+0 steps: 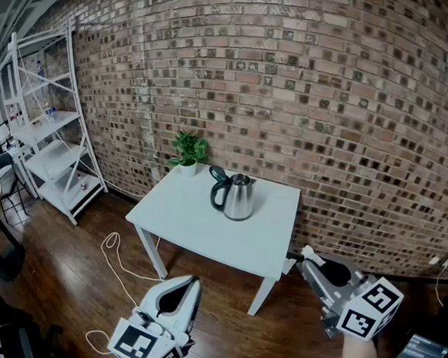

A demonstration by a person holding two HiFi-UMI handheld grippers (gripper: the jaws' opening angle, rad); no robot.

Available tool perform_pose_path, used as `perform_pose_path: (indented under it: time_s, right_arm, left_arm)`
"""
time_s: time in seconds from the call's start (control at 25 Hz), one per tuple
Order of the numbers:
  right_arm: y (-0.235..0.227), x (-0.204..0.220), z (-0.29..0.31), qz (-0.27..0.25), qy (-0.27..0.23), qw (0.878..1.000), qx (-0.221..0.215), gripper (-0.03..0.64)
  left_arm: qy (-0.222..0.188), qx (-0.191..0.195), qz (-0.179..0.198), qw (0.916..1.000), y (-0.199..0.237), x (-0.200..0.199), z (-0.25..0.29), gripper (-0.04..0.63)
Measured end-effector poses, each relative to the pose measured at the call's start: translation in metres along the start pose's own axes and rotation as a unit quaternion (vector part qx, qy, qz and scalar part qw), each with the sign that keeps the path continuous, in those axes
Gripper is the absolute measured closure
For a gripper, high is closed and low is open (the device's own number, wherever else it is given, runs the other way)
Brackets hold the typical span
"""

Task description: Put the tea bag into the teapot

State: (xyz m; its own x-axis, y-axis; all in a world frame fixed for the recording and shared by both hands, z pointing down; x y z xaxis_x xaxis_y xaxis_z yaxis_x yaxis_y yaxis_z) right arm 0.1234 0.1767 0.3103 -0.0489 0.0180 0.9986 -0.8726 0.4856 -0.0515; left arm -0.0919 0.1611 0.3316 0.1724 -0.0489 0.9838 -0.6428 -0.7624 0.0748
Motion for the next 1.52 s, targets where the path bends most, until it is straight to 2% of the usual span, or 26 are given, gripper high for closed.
perform_pose_path:
  time_s: [0.2, 0.44, 0.88, 1.08, 1.32, 1.52]
  right_arm:
    - [-0.009, 0.013, 0.019, 0.003, 0.013, 1.000, -0.001, 0.566]
    - [-0.052, 0.021, 0.055, 0.017, 0.006, 1.000, -0.006, 0.566]
    - [-0.148, 0.009, 0.136, 0.004, 0.006, 0.998, -0.059, 0.566]
    - [-0.181, 0.010, 0.168, 0.005, 0.015, 0.996, -0.083, 0.566]
    - [-0.204, 0.007, 0.204, 0.012, 0.013, 0.996, -0.089, 0.566]
    - [-0.214, 0.007, 0.243, 0.012, 0.014, 0.997, -0.080, 0.565]
  left_arm:
    - [0.009, -0.002, 0.008, 0.9999, 0.018, 0.011, 0.015, 0.589]
    - [0.023, -0.012, 0.012, 0.9996, 0.039, 0.023, 0.054, 0.589]
    - [0.021, -0.050, 0.023, 0.9982, 0.084, 0.030, 0.167, 0.589]
    - [0.013, -0.075, 0.012, 0.9970, 0.102, 0.033, 0.203, 0.589]
    - [0.019, -0.080, 0.013, 0.9965, 0.130, 0.035, 0.232, 0.589]
    - [0.029, -0.069, 0.016, 0.9971, 0.164, 0.037, 0.246, 0.589]
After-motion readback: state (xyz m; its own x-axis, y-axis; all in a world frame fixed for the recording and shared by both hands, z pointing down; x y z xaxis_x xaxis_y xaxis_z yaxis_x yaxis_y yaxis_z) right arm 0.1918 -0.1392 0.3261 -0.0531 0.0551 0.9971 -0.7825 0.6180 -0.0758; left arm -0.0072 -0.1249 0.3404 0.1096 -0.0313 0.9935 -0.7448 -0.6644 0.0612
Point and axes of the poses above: the fingertips, and each gripper's own axes: z forward along the fingers, y to its left, x out of its underside, the point moved 1 cm from there along -z, backward along the fingers, and after that the axes turned 5 degrees about -y, right-handed, at the moved point
